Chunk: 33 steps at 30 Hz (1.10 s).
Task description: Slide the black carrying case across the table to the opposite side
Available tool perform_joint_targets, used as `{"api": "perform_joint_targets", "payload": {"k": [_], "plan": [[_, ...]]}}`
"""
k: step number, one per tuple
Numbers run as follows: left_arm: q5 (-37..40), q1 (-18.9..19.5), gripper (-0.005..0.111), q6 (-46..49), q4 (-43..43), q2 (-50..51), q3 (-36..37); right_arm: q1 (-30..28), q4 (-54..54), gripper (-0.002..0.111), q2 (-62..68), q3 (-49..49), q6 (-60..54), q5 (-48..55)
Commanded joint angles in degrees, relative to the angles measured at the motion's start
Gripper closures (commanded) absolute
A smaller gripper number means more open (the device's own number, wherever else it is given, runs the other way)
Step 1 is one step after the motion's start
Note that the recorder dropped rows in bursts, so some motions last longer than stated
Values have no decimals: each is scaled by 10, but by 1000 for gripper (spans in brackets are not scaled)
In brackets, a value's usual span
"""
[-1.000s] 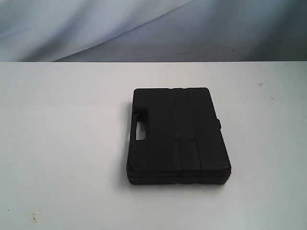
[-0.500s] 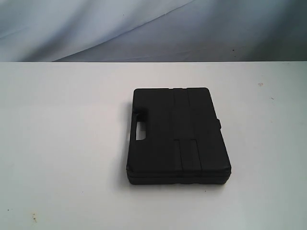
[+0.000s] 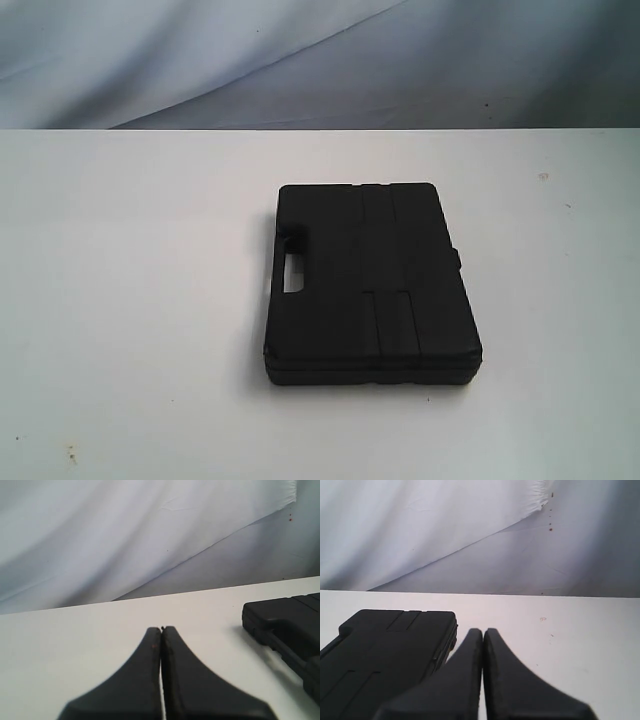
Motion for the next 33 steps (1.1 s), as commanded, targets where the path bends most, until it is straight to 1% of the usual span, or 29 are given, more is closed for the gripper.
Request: {"api": "perform_joint_targets", "payload": {"k": [1, 6, 9, 33], "plan": [[-1, 2, 107, -1, 1, -3, 2, -7, -8, 108, -1, 2, -6, -10], [-1, 2, 107, -1, 1, -3, 2, -61, 10, 108, -1, 2, -4, -8], [-1, 2, 107, -1, 1, -3, 2, -80, 5, 108, -1, 2, -4, -7], [-1, 2, 107, -1, 1, -3, 2, -80, 12, 108, -1, 2, -4, -7]]}}
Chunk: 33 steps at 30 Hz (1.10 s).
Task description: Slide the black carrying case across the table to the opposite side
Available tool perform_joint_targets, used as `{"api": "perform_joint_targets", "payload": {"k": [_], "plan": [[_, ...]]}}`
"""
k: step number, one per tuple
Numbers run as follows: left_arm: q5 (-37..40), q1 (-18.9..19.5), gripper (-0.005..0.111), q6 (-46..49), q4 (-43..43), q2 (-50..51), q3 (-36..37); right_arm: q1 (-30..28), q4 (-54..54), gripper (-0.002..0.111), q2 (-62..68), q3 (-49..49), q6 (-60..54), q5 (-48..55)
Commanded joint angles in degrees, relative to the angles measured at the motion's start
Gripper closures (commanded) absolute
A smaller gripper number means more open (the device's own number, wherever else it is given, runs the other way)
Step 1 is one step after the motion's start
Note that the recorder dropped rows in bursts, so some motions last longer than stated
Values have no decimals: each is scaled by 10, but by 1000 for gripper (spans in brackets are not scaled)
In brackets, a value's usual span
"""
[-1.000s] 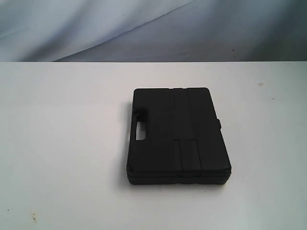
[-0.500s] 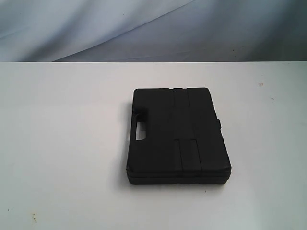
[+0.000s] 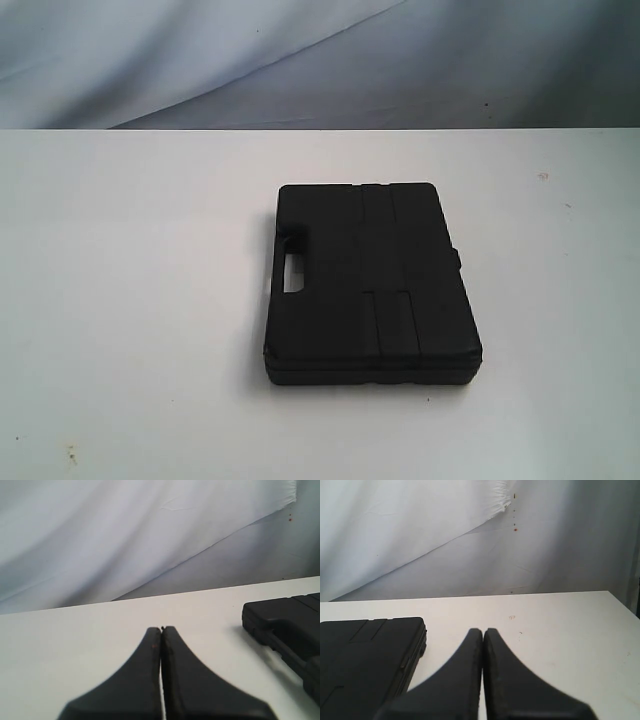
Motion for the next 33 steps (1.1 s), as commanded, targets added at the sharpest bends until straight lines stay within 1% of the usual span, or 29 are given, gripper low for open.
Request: {"api": "perform_joint_targets", "payload": {"k": [1, 29, 33], "plan": [[-1, 2, 107, -1, 1, -3, 2, -4, 3, 108, -1, 2, -4, -7], [-1, 2, 107, -1, 1, -3, 2, -4, 3, 108, -1, 2, -3, -7], [-25, 1, 107, -1, -33, -3, 2, -4, 3, 108, -1, 2, -3, -7]]}}
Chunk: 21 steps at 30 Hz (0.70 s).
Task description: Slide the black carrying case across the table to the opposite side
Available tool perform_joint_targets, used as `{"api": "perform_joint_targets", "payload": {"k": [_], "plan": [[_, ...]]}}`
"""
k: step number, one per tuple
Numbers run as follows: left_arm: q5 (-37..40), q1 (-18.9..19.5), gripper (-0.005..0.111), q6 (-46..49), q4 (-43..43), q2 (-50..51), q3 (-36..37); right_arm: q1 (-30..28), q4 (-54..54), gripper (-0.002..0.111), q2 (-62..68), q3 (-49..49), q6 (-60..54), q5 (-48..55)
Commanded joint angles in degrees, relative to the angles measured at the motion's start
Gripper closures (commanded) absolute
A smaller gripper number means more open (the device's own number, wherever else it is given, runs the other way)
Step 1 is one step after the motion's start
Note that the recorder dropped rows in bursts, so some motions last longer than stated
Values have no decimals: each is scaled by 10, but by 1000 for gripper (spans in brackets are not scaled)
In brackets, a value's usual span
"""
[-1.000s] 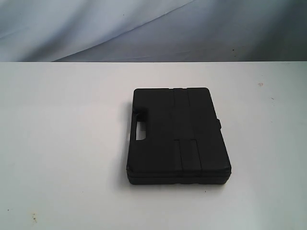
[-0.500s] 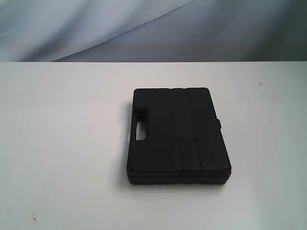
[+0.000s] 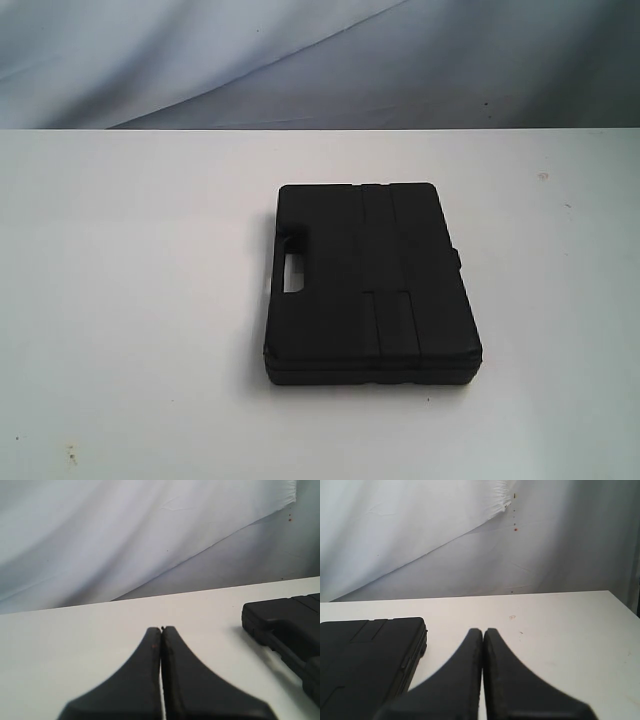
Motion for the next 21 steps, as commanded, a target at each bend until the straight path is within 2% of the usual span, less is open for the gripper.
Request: {"api": "perform_joint_targets", "payload": {"k": [1, 8, 11, 21], "plan": [[-29, 1, 107, -1, -36, -3, 2, -4, 1, 108, -1, 2, -3, -7], [-46, 1, 107, -1, -152, -3, 2, -4, 1, 108, -1, 2, -4, -7], [-47, 1, 107, -1, -158, -3, -2, -4, 1, 108, -1, 2, -4, -7], [-63, 1, 107, -17, -159, -3, -87, -4, 1, 108, -1, 2, -4, -7]]}}
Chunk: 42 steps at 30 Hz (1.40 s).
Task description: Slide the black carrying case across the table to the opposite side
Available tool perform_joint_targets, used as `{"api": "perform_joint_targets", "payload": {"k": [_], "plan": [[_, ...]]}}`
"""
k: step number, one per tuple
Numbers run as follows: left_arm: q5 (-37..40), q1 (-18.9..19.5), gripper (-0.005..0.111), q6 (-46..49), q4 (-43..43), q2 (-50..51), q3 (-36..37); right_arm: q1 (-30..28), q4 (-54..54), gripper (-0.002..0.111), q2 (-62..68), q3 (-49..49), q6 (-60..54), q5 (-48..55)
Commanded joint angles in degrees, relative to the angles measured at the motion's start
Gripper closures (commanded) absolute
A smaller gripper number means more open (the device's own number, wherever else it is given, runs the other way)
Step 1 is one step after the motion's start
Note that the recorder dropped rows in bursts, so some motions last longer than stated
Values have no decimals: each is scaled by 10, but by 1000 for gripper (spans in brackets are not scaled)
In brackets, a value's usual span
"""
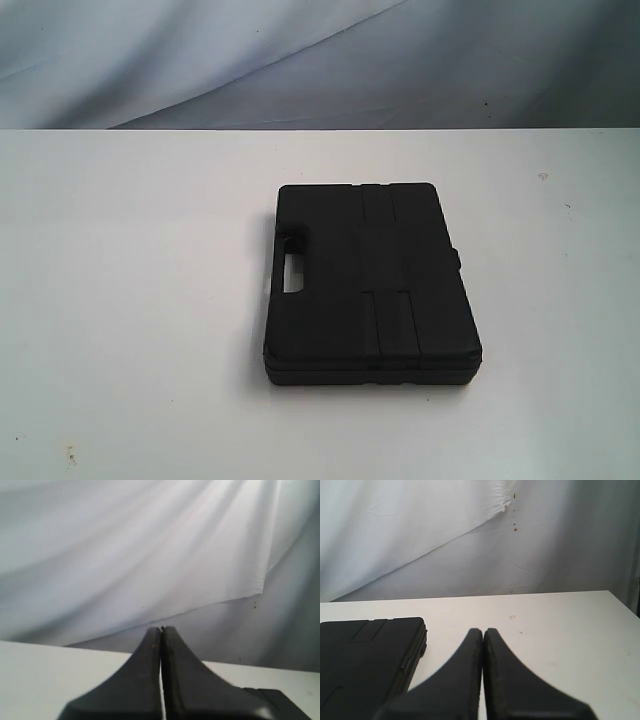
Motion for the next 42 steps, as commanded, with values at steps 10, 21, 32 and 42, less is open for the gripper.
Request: {"api": "perform_joint_targets", "payload": {"k": [10, 21, 32, 42], "plan": [[80, 1, 107, -79, -32, 28, -121, -4, 1, 108, -1, 2, -4, -7], [181, 1, 107, 223, -290, 245, -243, -4, 1, 108, -1, 2, -4, -7], [292, 1, 107, 359, -427, 459, -320, -4, 1, 108, -1, 2, -4, -7], [269, 1, 107, 344, -418, 626, -359, -4, 1, 108, -1, 2, -4, -7]]}}
